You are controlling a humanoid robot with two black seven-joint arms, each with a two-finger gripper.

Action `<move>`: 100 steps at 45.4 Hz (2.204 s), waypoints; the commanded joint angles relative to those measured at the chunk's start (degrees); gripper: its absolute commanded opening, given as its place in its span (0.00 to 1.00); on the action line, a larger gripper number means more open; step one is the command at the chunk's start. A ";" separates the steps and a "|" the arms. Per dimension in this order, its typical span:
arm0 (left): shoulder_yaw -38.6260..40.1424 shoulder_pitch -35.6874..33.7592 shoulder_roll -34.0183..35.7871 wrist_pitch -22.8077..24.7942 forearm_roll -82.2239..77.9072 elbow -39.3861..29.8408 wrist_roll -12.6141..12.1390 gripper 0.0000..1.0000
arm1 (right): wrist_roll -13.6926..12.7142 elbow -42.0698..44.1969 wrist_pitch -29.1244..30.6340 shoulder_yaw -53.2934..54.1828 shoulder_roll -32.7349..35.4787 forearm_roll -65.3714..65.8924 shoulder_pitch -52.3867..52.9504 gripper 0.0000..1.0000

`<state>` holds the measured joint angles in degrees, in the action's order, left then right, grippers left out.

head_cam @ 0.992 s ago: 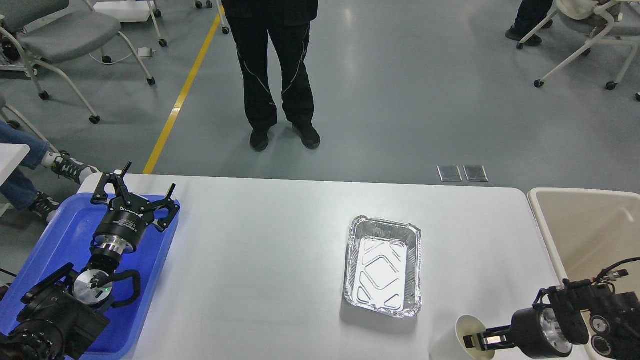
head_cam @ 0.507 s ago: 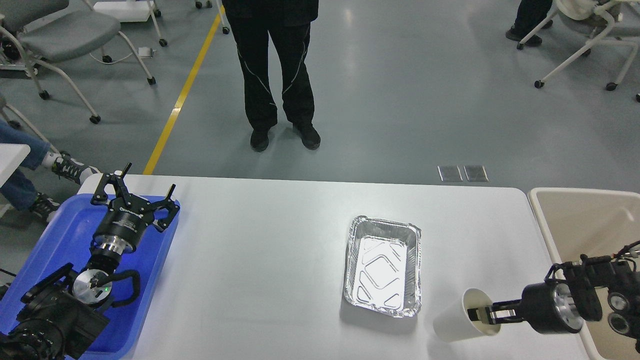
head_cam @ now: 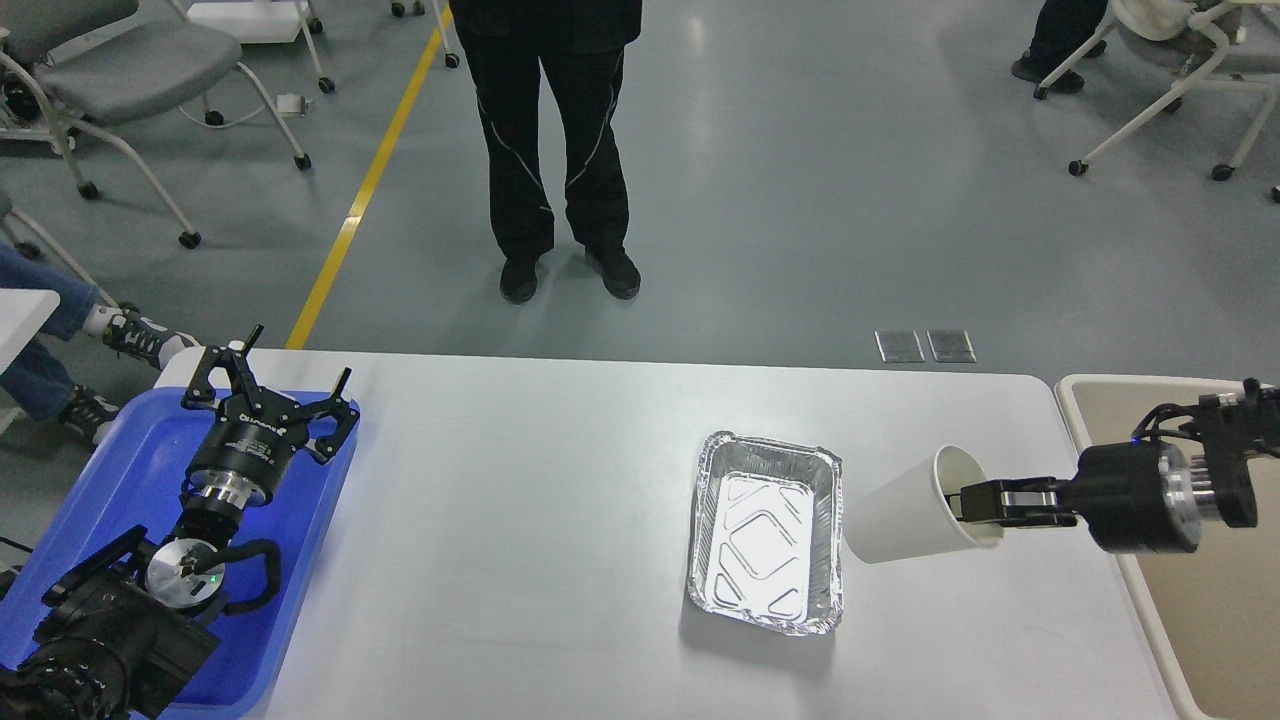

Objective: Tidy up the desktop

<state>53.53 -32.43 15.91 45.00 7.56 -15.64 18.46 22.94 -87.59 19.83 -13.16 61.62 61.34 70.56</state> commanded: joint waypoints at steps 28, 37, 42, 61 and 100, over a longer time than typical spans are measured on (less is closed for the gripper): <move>0.00 0.00 0.00 0.00 0.00 0.00 0.00 1.00 | 0.17 16.56 -3.83 8.94 -2.29 -28.37 -0.60 0.00; 0.00 0.00 0.00 0.00 0.00 0.00 0.00 1.00 | 0.09 29.21 -7.70 8.59 -3.34 -40.23 -3.32 0.00; 0.00 0.00 0.00 0.00 0.00 0.00 0.00 1.00 | -0.18 36.42 -9.37 8.24 -4.05 -47.00 -5.52 0.00; 0.00 0.00 0.00 0.00 0.00 0.00 0.00 1.00 | -7.82 72.98 -14.47 8.33 -14.76 -55.10 -20.46 0.00; 0.00 0.00 0.00 0.00 0.00 0.00 0.00 1.00 | -18.37 89.78 -33.37 8.59 -42.02 -53.52 -34.44 0.00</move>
<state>53.53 -32.43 15.91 45.00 7.56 -15.66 18.46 5.27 1.14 -10.59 -4.78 24.62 7.82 38.77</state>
